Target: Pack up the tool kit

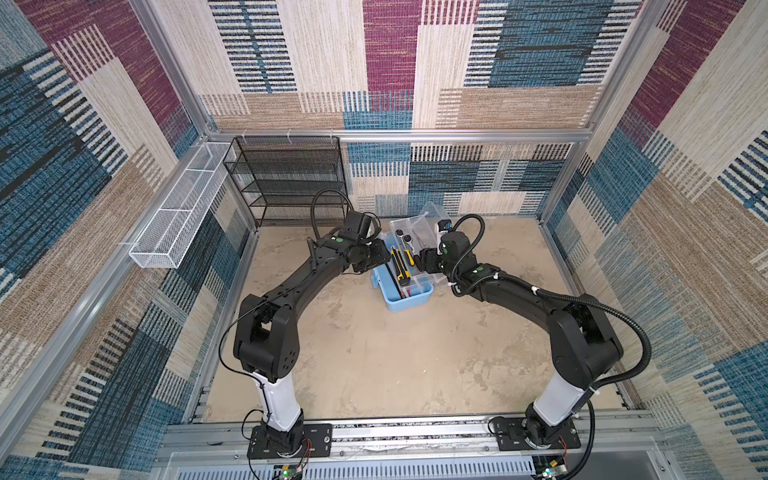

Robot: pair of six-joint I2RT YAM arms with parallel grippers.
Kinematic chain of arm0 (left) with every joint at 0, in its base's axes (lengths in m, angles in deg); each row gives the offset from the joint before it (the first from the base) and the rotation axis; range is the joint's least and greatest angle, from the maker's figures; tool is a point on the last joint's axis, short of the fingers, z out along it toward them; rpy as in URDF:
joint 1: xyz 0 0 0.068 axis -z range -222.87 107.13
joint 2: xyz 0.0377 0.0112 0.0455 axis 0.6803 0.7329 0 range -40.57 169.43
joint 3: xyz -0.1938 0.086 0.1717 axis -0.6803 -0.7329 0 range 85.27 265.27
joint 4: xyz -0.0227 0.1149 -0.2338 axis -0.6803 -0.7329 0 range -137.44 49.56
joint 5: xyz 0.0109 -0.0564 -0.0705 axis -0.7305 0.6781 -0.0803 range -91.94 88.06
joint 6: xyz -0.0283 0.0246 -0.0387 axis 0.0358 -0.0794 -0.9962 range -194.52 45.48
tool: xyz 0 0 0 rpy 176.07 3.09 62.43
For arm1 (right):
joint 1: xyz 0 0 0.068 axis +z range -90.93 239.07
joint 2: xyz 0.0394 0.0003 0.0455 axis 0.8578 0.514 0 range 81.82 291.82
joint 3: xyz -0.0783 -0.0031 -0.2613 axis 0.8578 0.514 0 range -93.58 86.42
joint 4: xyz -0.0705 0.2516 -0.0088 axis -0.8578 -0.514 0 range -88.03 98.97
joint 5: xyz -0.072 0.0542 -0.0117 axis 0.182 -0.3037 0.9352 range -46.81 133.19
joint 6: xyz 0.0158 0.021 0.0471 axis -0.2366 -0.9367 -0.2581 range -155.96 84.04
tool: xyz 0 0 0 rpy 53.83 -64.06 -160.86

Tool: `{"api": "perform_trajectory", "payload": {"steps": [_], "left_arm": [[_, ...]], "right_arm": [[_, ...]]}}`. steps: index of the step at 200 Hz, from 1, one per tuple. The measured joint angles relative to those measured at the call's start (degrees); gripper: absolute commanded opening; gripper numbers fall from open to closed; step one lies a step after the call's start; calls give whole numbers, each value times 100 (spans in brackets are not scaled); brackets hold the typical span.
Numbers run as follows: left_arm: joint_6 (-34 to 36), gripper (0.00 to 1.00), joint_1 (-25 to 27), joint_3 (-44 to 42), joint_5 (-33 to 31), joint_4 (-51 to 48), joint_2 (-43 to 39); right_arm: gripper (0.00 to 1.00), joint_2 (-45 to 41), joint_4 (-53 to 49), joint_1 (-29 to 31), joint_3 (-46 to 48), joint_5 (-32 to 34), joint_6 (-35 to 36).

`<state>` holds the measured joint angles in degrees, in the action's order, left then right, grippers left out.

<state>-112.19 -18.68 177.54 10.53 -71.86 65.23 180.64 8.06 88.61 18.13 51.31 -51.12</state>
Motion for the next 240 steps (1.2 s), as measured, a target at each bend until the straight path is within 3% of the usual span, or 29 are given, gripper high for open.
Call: {"api": "perform_trajectory", "payload": {"steps": [41, 141, 240], "left_arm": [[162, 56, 9, 833, 166, -236, 564], [203, 47, 83, 1759, 372, -616, 1283], [203, 36, 109, 2055, 461, -782, 1622]], "right_arm": [[70, 50, -74, 22, -85, 59, -2], [71, 90, -197, 57, -153, 149, 4], [75, 94, -372, 70, -273, 146, 4]]}}
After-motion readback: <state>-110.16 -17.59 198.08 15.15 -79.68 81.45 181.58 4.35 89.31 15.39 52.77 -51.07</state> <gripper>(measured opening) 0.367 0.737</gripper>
